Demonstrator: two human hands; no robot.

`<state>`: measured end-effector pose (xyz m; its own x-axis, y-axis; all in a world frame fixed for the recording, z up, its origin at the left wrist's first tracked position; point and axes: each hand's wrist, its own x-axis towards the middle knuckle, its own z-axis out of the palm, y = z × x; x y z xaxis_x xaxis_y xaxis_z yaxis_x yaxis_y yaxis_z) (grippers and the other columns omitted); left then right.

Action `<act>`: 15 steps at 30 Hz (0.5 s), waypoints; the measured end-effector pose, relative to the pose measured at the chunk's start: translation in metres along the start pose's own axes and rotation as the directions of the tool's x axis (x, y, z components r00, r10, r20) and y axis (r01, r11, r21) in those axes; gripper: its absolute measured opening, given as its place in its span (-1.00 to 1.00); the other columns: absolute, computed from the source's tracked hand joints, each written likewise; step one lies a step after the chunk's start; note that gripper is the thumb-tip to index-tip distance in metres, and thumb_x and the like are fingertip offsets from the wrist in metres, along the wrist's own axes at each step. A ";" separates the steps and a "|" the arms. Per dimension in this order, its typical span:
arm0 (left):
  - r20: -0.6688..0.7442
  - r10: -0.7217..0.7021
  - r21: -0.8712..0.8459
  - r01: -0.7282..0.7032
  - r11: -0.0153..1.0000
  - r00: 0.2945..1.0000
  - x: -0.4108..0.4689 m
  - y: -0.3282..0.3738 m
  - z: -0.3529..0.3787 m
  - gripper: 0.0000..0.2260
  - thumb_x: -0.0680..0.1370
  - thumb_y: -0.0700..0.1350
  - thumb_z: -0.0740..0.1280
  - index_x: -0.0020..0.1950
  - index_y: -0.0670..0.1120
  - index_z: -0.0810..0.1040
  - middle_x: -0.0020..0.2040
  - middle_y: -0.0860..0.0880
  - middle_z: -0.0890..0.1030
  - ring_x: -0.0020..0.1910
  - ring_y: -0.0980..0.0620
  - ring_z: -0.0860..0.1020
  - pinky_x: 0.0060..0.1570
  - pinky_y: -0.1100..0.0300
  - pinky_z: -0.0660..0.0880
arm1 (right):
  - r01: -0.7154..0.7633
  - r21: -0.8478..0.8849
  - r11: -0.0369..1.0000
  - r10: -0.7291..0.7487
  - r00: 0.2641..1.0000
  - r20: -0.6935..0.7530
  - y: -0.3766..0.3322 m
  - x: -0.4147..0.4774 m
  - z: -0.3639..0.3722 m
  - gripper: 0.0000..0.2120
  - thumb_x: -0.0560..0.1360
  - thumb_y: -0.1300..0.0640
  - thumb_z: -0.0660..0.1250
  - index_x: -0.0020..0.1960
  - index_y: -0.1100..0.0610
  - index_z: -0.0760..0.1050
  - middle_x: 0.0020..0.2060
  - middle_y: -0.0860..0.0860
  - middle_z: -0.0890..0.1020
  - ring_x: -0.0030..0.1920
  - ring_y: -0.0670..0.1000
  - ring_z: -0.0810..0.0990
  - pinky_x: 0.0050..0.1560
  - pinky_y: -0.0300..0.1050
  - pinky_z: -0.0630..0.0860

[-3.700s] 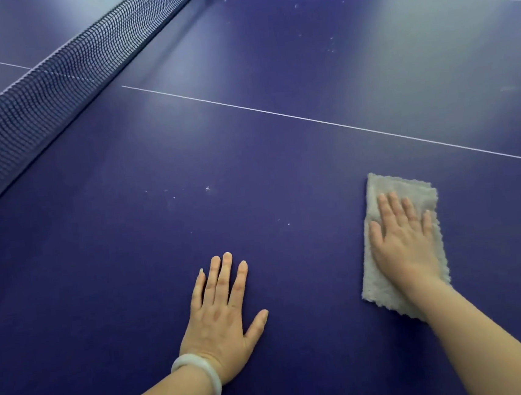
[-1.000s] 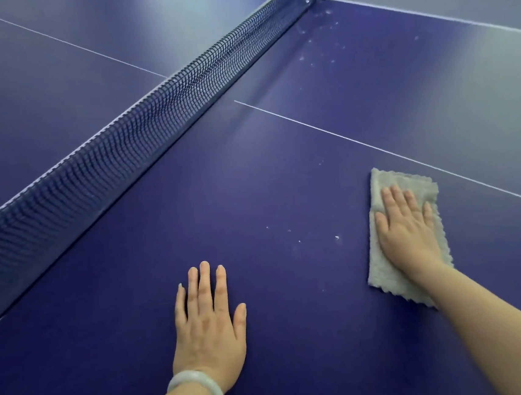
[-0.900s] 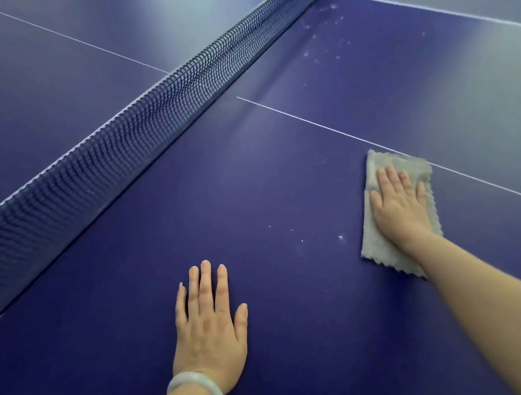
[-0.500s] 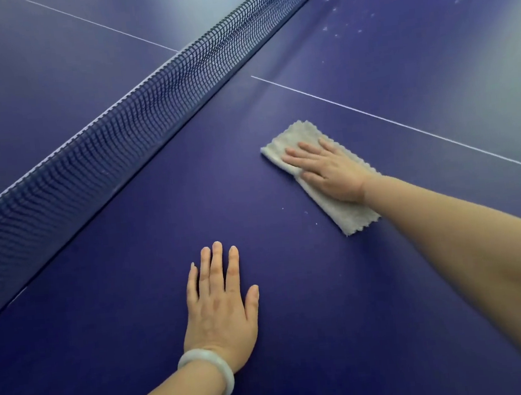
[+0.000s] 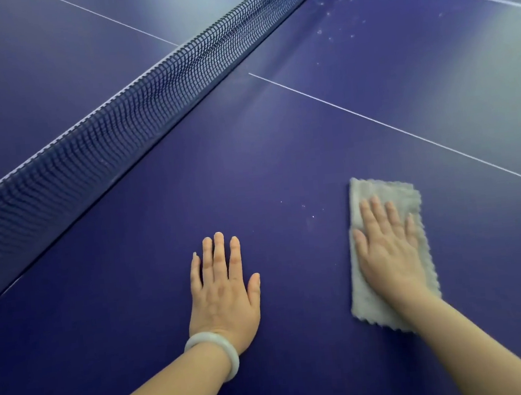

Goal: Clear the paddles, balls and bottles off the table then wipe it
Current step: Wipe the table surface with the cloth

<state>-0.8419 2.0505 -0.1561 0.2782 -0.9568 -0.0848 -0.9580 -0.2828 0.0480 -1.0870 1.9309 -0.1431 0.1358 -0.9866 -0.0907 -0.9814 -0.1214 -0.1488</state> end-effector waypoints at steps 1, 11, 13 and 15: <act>-0.002 0.002 -0.001 -0.002 1.000 1.000 0.000 0.000 0.000 -0.40 0.61 0.17 -0.14 0.59 -0.11 0.09 0.59 -0.16 0.13 0.58 -0.15 0.07 0.50 -0.18 0.15 | 0.038 0.004 0.999 -0.038 0.999 -0.007 -0.013 0.020 0.002 -0.40 0.61 -0.15 -0.21 0.62 -0.02 -0.03 0.60 -0.08 0.00 0.60 0.03 -0.10 0.55 0.07 -0.28; 0.028 0.002 -0.013 -0.002 1.000 1.000 0.001 0.000 -0.002 -0.37 0.59 0.18 -0.22 0.60 -0.10 -0.03 0.61 -0.15 0.01 0.60 -0.13 -0.06 0.53 -0.16 0.03 | 0.730 0.193 0.656 -0.755 0.632 0.176 -0.062 0.065 -0.009 -0.58 0.69 -0.14 -0.09 0.51 -0.24 0.25 0.54 -0.30 0.12 0.58 -0.18 -0.10 0.55 -0.07 -0.26; 0.023 0.006 -0.025 -0.005 1.000 1.000 0.001 0.000 0.000 -0.38 0.60 0.18 -0.20 0.60 -0.10 -0.03 0.61 -0.15 0.01 0.60 -0.14 -0.06 0.53 -0.17 0.00 | 0.669 0.251 0.699 -0.710 0.690 0.137 -0.016 0.039 -0.014 -0.59 0.68 -0.18 -0.10 0.42 -0.28 0.37 0.50 -0.30 0.23 0.57 -0.17 0.01 0.57 -0.04 -0.15; 0.030 0.012 -0.029 -0.011 1.000 0.999 0.000 -0.001 0.000 -0.38 0.60 0.18 -0.22 0.60 -0.10 -0.05 0.61 -0.16 0.00 0.60 -0.15 -0.08 0.53 -0.18 -0.02 | 0.458 0.278 0.844 -0.495 0.865 0.078 0.030 0.030 -0.021 -0.63 0.66 -0.19 -0.10 0.33 -0.36 0.38 0.48 -0.27 0.29 0.56 -0.13 0.11 0.57 -0.02 -0.07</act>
<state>-0.8413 2.0504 -0.1563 0.2642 -0.9577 -0.1139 -0.9587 -0.2737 0.0773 -1.1149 1.8950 -0.1291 0.6142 -0.7849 -0.0817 -0.7287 -0.5243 -0.4406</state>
